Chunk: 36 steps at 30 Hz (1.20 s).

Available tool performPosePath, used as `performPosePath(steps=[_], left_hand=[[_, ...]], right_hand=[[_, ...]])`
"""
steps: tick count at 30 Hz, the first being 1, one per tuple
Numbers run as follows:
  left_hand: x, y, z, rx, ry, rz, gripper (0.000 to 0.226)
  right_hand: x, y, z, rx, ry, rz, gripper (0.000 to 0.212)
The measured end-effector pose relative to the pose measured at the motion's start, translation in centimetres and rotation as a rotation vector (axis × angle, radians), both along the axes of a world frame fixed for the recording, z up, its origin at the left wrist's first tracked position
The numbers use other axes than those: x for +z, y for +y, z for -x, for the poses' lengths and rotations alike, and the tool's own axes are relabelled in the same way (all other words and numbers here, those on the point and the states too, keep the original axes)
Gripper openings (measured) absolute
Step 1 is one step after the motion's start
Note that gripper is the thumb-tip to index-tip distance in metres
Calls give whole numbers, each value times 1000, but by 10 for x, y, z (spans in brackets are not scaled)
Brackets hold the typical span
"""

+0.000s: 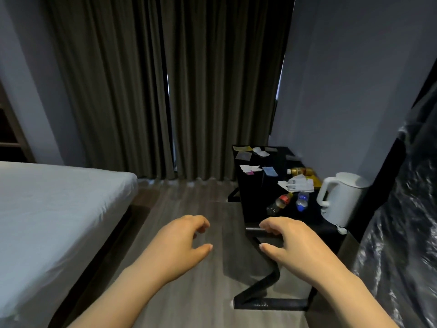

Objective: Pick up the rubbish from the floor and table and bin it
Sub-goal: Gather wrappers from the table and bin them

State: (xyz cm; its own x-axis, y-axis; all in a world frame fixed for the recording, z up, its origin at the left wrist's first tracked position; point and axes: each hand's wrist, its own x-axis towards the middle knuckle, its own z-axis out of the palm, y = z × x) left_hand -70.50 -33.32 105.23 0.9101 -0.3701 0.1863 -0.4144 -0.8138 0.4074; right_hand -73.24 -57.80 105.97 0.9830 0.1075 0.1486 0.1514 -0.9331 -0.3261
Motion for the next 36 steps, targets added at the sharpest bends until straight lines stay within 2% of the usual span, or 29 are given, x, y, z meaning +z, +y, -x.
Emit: performPosePath(steps=[10, 22, 30, 36], left_hand=[[-30, -8, -155, -79, 44, -1, 36], [-33, 11, -362, -221, 56, -8, 36], [-51, -19, -467, -312, 100, -1, 39], [-59, -58, -556, -299, 124, -37, 38]], right_hand=[[-28, -6, -133, -65, 64, 4, 45], [-42, 22, -303, -235, 119, -66, 45], [-67, 1, -399, -308, 163, -120, 47], [-86, -35, -485, -347, 170, -175, 45]])
